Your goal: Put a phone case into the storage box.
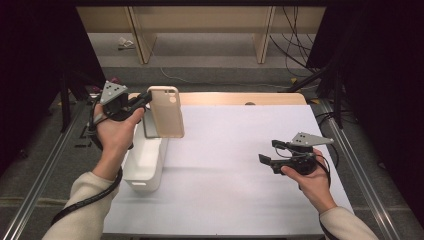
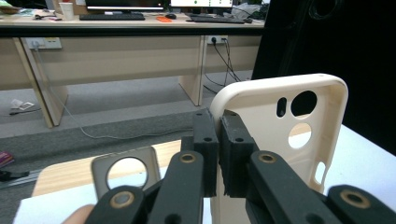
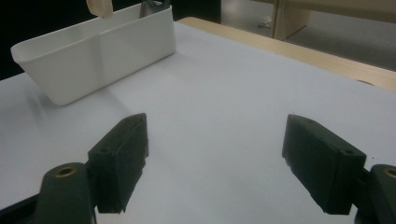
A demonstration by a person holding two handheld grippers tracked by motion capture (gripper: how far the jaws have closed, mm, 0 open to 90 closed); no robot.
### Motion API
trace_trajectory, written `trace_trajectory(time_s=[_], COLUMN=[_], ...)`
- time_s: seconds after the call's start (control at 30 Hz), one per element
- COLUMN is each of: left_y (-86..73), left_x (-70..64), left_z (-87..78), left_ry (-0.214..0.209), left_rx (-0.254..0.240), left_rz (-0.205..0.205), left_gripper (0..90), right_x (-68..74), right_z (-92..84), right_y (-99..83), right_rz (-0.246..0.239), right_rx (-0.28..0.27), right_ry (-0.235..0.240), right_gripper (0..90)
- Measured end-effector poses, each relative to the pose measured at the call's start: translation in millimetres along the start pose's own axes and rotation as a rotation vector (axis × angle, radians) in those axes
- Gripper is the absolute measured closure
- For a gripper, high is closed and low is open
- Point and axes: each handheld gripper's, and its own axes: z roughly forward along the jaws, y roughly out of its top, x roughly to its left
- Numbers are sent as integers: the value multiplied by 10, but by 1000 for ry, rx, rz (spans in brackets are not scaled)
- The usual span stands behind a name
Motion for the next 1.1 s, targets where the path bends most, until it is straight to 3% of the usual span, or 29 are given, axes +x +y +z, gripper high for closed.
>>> trace_trajectory(time_s=[0.43,1.1], left_y=[5,-21], left_x=[215,435], left_z=[0,105], left_ry=[46,105], left_rx=[9,31], left_rz=[-3,-5], left_gripper=[857,857], right_x=[-1,-7], right_z=[1,-2], right_y=[-4,-5], right_rz=[7,13], right_rx=[-1,-1], right_ry=[-1,-5], right_gripper=[229,209])
